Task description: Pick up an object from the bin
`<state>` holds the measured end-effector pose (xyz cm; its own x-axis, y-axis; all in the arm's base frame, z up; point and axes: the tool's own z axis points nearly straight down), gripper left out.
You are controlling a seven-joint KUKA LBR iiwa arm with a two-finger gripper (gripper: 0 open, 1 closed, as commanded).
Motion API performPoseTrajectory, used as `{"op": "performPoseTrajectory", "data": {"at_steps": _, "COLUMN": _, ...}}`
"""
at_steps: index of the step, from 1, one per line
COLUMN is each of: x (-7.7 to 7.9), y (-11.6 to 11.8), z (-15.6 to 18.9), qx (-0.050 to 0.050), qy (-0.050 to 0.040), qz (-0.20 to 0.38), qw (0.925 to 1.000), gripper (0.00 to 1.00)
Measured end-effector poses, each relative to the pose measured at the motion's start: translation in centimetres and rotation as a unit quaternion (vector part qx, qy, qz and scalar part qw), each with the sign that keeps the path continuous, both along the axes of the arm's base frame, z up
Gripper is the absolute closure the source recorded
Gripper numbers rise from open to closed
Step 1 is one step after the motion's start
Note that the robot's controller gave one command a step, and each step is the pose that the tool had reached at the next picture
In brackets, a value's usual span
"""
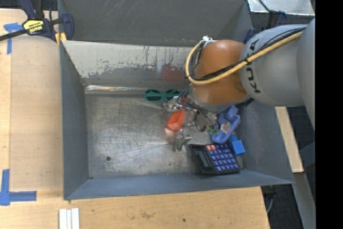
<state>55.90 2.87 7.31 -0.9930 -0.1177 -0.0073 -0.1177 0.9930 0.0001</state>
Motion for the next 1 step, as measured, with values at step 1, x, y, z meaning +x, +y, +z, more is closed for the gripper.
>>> {"op": "performPoseTrajectory", "data": {"at_steps": 1, "x": 0.41, "y": -3.28, "z": 0.31, "qx": 0.003, "qy": -0.0011, "qz": -0.013, "qw": 0.9999, "gripper": 0.00}}
